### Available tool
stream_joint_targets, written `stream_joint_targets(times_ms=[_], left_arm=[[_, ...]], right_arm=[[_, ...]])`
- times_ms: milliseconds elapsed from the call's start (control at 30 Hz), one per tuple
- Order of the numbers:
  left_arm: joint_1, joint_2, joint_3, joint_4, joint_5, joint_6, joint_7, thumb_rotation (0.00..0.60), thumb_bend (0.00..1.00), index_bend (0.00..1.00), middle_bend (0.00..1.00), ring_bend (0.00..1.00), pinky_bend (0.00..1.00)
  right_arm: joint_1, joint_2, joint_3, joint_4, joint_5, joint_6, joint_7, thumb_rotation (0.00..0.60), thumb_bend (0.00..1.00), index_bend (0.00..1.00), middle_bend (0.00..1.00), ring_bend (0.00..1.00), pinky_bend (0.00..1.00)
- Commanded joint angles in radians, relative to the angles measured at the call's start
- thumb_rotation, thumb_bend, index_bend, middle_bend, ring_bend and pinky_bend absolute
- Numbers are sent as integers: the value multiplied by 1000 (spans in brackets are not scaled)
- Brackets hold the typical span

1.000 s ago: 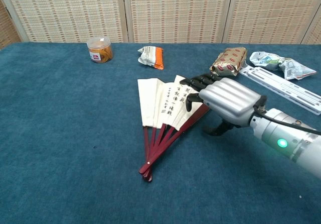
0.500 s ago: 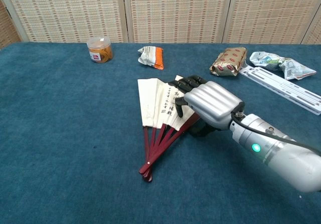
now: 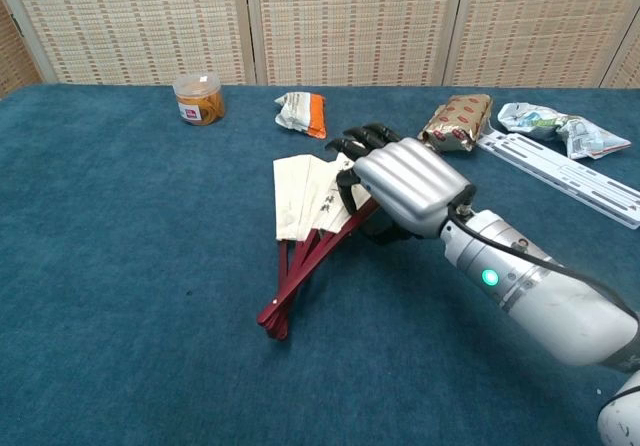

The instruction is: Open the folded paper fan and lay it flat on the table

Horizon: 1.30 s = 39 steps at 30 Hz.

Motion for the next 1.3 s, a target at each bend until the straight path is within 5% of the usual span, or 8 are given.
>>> stream_joint_targets(times_ms=[33, 167, 467, 667, 1033, 1300], left_arm=[[-59, 16, -40, -39, -13, -58, 8, 600, 475, 0, 0, 0, 59], [-74, 36, -36, -67, -5, -82, -3, 600, 475, 0, 0, 0, 61], [-142, 38, -1, -63, 64, -157, -150, 600, 474, 0, 8, 2, 90], [-216, 23, 3, -62, 93, -232, -221, 600, 455, 3, 48, 5, 113], [-302, 18, 16, -144, 96, -319, -453, 600, 420, 91, 107, 17, 162], [-373, -73, -90, -186, -76, -421, -562, 600, 414, 131, 120, 15, 160]], right_arm=[[14, 56, 9, -84, -11, 40, -9, 600, 676, 653, 105, 0, 0], [30, 156, 38, -264, 1, 32, -68, 600, 680, 667, 111, 0, 0], [86, 430, 214, -834, 228, -173, -347, 600, 681, 672, 111, 0, 0], [115, 508, 309, -1036, 413, -198, -494, 600, 680, 673, 111, 0, 0], [175, 515, 367, -1138, 646, -186, -548, 600, 680, 673, 111, 0, 0], [251, 480, 386, -1144, 777, -166, -543, 600, 680, 673, 111, 0, 0]])
